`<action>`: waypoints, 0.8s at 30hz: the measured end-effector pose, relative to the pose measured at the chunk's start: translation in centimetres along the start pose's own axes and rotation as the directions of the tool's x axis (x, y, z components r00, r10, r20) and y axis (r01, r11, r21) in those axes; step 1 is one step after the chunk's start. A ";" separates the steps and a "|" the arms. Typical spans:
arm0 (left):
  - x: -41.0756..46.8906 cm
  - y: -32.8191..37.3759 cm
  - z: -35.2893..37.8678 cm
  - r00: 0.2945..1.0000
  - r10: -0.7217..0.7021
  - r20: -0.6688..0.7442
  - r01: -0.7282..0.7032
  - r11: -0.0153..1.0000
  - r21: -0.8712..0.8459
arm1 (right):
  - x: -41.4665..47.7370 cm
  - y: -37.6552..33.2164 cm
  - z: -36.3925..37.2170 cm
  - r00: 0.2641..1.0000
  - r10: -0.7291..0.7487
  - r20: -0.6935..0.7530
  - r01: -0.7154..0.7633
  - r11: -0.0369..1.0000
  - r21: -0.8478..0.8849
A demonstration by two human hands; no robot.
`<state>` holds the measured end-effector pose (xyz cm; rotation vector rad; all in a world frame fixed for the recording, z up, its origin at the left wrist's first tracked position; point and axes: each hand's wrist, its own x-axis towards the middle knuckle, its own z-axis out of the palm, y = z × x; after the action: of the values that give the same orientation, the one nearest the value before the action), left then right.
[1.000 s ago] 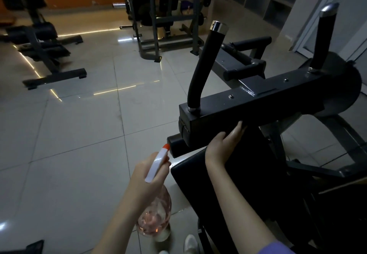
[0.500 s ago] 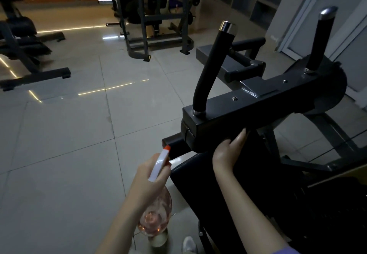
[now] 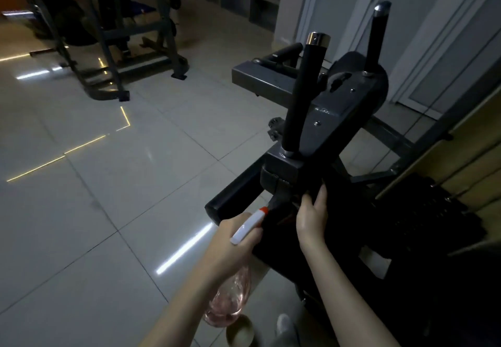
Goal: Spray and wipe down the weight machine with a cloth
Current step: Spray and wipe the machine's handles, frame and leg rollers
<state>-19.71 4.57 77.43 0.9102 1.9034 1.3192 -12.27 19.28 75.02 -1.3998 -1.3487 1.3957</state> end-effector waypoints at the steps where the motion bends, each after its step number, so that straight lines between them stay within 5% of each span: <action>1: 0.0 -0.4 -0.6 1.000 0.004 0.014 -0.004 1.000 0.008 | -0.2 -0.2 0.1 1.000 0.020 -0.017 -0.020 1.000 -0.009; 16: -0.2 -2.3 -4.0 0.994 -0.052 -0.099 0.055 0.998 0.030 | 0.2 -1.3 2.4 0.985 0.028 -0.172 -0.008 0.994 0.112; 24: 0.8 -1.9 -3.0 0.997 -0.078 0.021 0.077 0.996 0.038 | -1.6 0.8 1.8 0.995 -0.075 -0.065 0.078 0.996 0.039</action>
<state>-22.95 3.23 76.38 0.8570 1.9324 1.2268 -13.67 17.24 74.31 -1.3406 -1.3118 1.3111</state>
